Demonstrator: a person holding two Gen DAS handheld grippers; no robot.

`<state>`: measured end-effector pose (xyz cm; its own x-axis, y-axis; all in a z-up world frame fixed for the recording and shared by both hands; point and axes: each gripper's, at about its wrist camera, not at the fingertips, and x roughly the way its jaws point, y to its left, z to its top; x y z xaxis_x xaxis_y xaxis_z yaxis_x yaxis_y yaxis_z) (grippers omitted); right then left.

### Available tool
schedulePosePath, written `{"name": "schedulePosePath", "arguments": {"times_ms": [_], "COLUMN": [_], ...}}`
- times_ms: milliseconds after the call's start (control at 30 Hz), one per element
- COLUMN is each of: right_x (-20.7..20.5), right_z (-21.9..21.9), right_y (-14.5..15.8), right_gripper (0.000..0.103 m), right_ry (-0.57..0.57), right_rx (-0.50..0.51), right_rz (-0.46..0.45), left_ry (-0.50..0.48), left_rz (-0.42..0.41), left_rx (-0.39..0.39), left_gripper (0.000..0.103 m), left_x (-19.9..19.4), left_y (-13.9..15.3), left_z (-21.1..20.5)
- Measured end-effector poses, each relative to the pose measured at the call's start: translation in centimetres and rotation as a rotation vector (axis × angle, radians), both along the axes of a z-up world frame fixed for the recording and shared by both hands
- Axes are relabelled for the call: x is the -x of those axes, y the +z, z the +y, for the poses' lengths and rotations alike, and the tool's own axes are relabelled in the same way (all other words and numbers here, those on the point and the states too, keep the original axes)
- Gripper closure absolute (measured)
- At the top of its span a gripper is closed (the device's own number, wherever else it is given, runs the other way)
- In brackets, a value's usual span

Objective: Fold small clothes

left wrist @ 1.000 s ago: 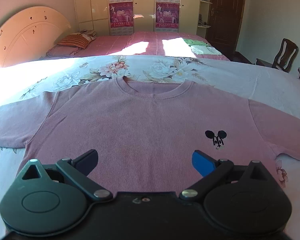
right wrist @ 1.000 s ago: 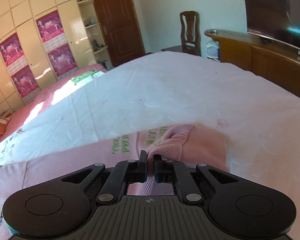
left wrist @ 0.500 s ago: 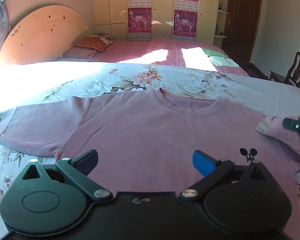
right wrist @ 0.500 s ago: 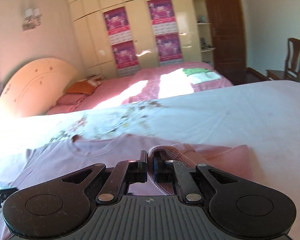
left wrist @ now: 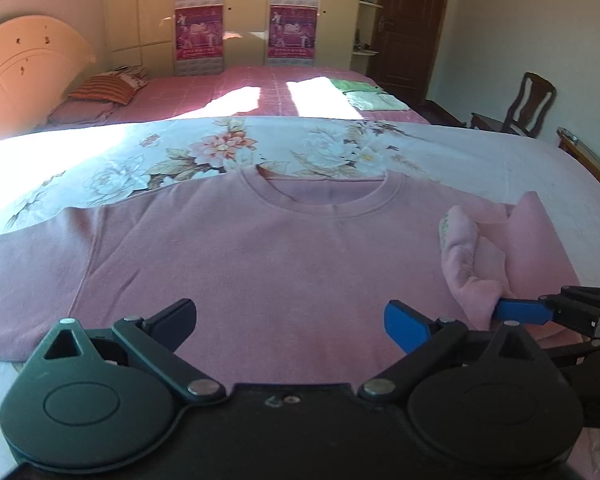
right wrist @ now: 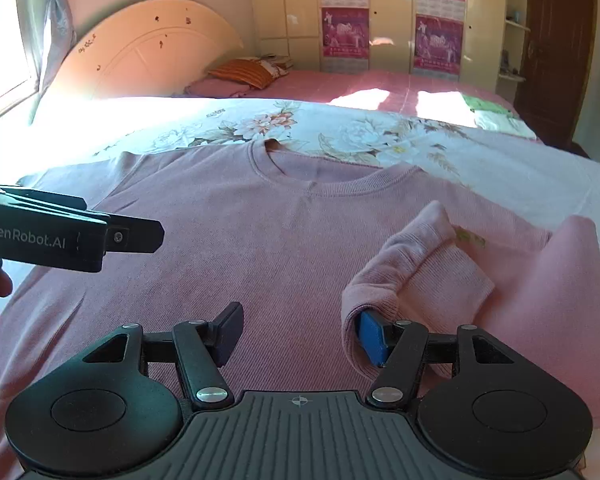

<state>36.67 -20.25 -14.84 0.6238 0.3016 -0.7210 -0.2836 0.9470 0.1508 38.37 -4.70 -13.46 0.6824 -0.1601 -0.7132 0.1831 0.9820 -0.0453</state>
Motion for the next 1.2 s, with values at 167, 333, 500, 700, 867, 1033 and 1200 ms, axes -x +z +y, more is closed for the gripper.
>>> {"name": "schedulePosePath", "arguments": {"times_ms": [167, 333, 500, 700, 867, 1033, 1200], "right_x": [3.4, 5.3, 7.2, 8.5, 8.6, 8.7, 8.6], "right_z": [-4.9, -9.4, -12.9, -14.4, -14.8, -15.3, -15.3], "right_y": [1.6, 1.6, 1.2, 1.2, 0.8, 0.5, 0.4], "right_gripper": [0.042, 0.042, 0.042, 0.042, 0.042, 0.042, 0.042], "right_ry": [-0.139, -0.28, -0.399, -0.46, -0.478, -0.492, -0.499], "right_rx": [-0.017, -0.014, -0.088, -0.112, -0.108, -0.118, -0.118], "right_rz": [-0.006, 0.01, 0.041, 0.03, 0.033, 0.036, 0.038], "left_ry": [-0.196, -0.328, -0.297, -0.31, -0.358, -0.35, -0.309], "left_rz": [-0.024, -0.028, -0.049, -0.008, -0.07, -0.08, -0.088], "left_rx": [0.001, -0.072, -0.113, -0.119, -0.184, -0.202, -0.138], "left_gripper": [0.004, 0.004, 0.015, 0.061, 0.047, 0.034, 0.047], "left_x": [0.7, 1.5, 0.9, -0.5, 0.9, 1.4, 0.1], "left_y": [-0.5, -2.4, -4.1, -6.0, -5.9, -6.1, -6.2], "left_z": [-4.8, -9.9, -11.7, -12.1, -12.8, -12.2, -12.8]}}
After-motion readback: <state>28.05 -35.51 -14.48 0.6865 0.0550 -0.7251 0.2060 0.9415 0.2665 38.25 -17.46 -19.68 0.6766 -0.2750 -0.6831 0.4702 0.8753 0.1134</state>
